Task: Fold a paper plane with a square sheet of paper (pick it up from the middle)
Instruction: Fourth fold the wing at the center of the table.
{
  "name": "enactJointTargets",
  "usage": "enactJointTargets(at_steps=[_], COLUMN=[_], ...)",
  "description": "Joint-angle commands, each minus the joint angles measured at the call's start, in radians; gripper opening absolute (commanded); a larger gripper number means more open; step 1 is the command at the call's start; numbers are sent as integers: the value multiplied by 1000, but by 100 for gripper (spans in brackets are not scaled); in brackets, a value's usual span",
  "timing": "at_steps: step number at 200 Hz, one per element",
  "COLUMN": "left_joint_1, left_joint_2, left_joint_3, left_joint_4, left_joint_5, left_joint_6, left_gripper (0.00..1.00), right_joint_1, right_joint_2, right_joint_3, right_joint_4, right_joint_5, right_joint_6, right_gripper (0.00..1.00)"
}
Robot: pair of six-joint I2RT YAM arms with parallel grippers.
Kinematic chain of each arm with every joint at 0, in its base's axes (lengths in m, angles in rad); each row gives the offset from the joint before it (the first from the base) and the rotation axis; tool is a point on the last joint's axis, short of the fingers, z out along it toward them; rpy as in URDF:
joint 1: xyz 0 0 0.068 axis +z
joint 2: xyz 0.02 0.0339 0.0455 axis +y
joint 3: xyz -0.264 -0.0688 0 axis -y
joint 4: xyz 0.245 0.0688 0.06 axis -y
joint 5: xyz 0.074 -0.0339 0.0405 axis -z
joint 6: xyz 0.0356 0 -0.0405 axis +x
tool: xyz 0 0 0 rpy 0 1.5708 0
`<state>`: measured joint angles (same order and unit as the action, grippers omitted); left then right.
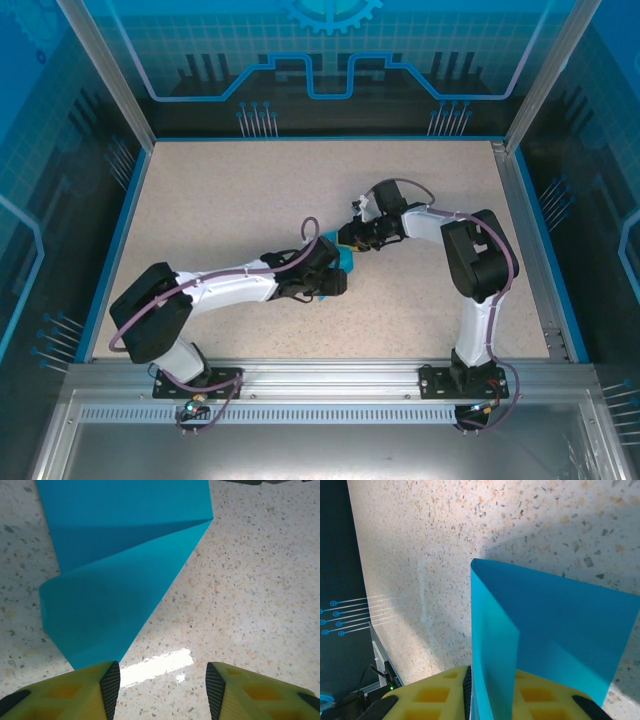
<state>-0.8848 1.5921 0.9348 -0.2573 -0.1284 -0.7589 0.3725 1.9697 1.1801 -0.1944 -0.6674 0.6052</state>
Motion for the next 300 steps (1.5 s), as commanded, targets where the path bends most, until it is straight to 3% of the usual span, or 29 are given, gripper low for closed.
enactJointTargets(at_steps=[1,36,87,212,300], left_joint_1=[-49,-105,-121,-162,-164], left_joint_2=[43,137,204,251,320], left_joint_3=[69,164,189,213,248], left_joint_4=[-100,-208,-267,-240,-266], left_joint_5=[-182,-330,-426,-479,-505], left_joint_6=[-1,-17,-119,-86,-95], left_gripper=[54,54,58,54,43], right_joint_1=[5,6,5,5,4], right_joint_2=[-10,-26,-35,-39,-37], right_joint_3=[24,23,28,41,41], right_joint_4=[-39,-49,-66,-71,-68], right_joint_5=[-47,-54,-48,-55,-57], right_joint_6=[-7,-4,-4,20,30], right_gripper=[20,19,20,21,21])
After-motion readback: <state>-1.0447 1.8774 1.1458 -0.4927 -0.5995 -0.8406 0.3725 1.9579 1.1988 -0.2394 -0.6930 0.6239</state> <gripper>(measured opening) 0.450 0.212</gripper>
